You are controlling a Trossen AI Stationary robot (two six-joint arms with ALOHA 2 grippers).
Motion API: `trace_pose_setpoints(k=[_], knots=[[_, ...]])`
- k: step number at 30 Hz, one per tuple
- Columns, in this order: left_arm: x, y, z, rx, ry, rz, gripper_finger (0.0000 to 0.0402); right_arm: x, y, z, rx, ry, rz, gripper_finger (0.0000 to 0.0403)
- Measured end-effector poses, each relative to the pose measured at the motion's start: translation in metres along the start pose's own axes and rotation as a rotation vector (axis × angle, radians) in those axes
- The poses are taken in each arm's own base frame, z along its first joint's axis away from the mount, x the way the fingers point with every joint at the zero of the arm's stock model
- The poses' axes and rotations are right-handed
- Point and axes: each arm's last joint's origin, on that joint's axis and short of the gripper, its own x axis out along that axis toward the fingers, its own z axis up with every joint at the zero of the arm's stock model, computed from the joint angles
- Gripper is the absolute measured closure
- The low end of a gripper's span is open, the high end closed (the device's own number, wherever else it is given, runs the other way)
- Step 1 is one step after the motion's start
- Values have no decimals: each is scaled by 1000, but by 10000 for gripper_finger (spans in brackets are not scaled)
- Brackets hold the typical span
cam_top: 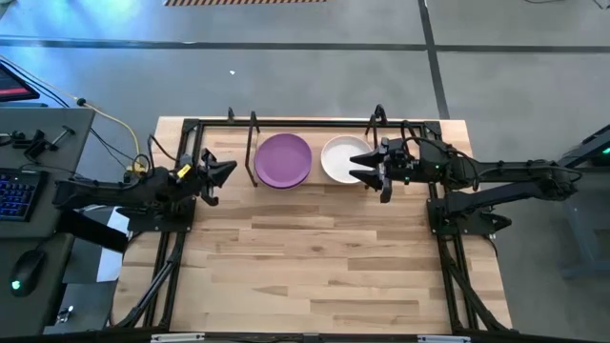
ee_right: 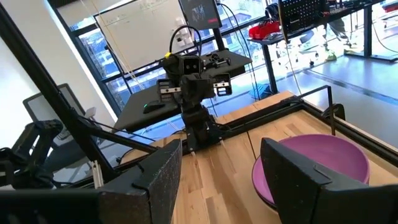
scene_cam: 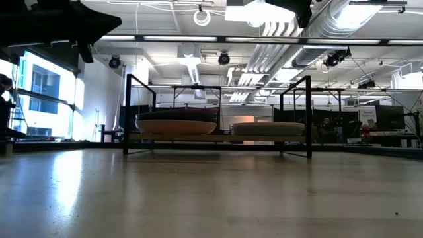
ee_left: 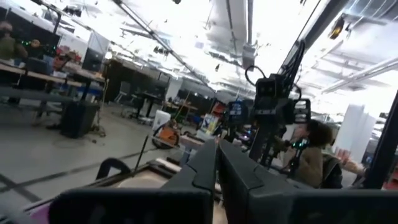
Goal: Place and stack plates onto a shelf
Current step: Return to Home Position
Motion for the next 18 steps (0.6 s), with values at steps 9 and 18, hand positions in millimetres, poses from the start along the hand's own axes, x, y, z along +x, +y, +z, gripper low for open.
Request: trace_pose_setpoints(k=[9,18], knots=[[-21,10,-12,-4,52,19,401,0,0,0,52,3,0,201],[-28,13,-24,24,199,-11,401,-1,-1,-4,51,45,-15,201]])
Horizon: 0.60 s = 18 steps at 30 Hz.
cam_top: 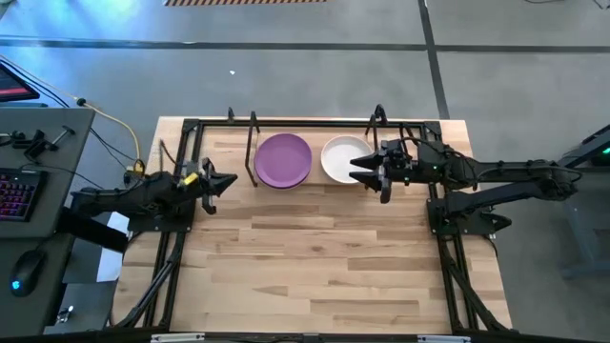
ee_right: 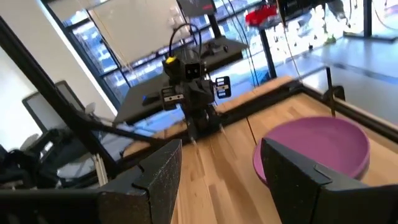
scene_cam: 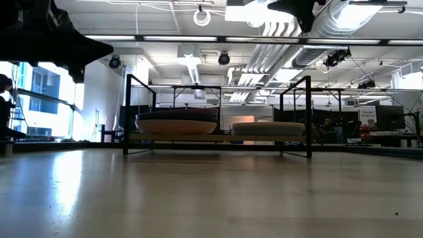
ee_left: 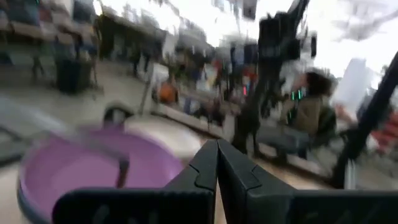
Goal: Place and stack plates onto a shelf
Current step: Return to Home Position
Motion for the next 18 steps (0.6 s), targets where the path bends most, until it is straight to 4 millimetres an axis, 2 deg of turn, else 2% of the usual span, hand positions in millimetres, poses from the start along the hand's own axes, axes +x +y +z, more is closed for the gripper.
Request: trace_pose_setpoints(k=[6,13,18], knots=[[-1,-1,-9,45,108,-101,401,-10,-3,-9,-7,127,-27,201],[0,1,-13,101,148,-93,401,-40,-7,-17,-8,258,-81,205],[0,1,-12,104,145,-84,401,-68,-15,-35,6,218,-58,249]])
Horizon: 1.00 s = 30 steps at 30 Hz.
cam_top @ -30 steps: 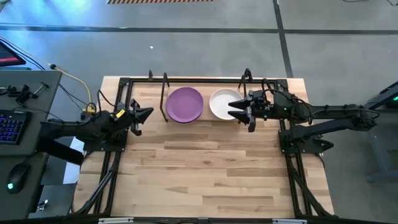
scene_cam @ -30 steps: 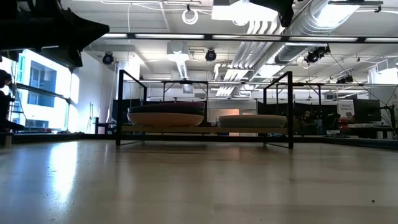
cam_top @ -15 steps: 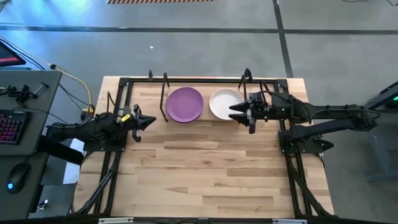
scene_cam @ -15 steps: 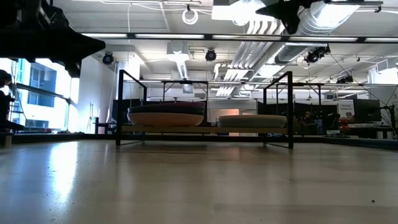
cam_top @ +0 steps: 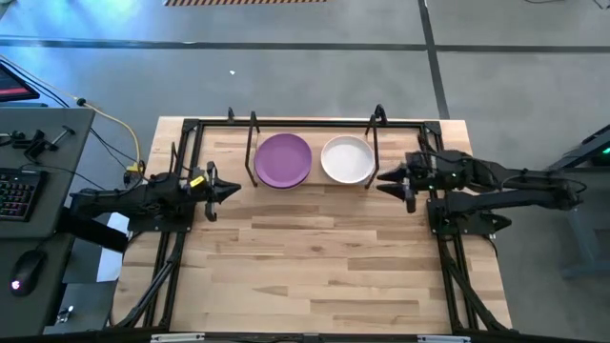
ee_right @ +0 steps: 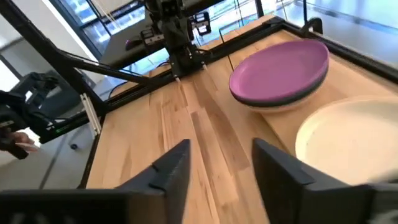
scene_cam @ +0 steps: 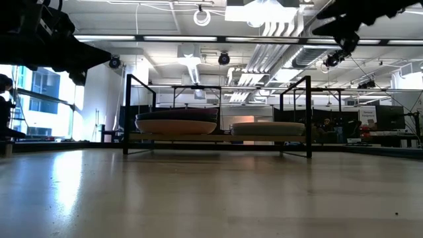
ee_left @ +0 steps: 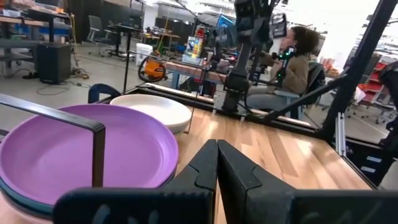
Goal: Place and stack plates onto a shelf
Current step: Return to Home Position
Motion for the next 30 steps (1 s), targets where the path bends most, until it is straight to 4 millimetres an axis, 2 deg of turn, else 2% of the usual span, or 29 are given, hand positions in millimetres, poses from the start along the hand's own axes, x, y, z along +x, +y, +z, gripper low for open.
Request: trace_pose_setpoints(k=[8,12,20,30], knots=[[0,0,0,0,0,0,401,-14,-22,-56,10,-163,112,391],[0,0,0,0,0,0,401,-16,-29,-72,-26,-245,153,385],[0,0,0,0,0,1,401,-18,-38,-95,-107,-342,198,398],[0,0,0,0,3,3,401,-2,-45,-116,-123,-352,261,402]])
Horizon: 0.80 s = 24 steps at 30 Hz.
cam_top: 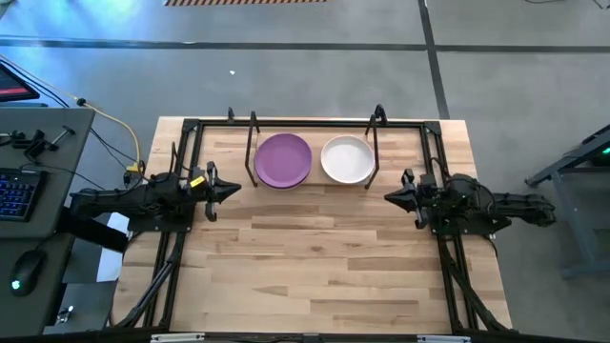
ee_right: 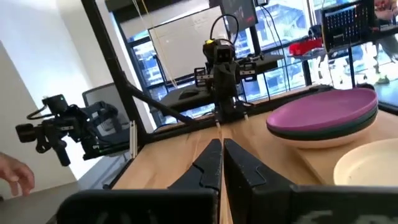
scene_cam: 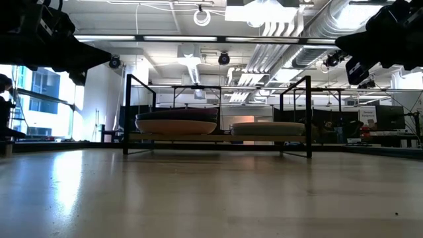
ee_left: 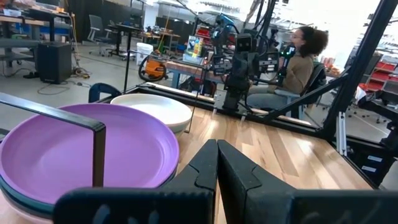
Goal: Place and stack plates onto a shelf
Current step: Return to Home Position
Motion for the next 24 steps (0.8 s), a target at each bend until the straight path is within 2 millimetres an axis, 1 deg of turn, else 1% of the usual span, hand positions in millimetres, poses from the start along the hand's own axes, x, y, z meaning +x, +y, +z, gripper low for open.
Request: trace_pose_setpoints(k=[2,5,9,18,24], knots=[[0,0,0,0,-1,0,401,0,0,0,-21,0,2,402],[0,0,0,0,0,0,401,0,1,-1,-101,14,-2,403],[0,0,0,0,0,0,401,0,-1,-7,-152,67,-26,403],[0,0,0,0,0,-2,401,1,-2,-9,-153,92,-35,402],[-1,0,1,-1,-7,-4,401,1,-2,-9,-73,90,-38,402]])
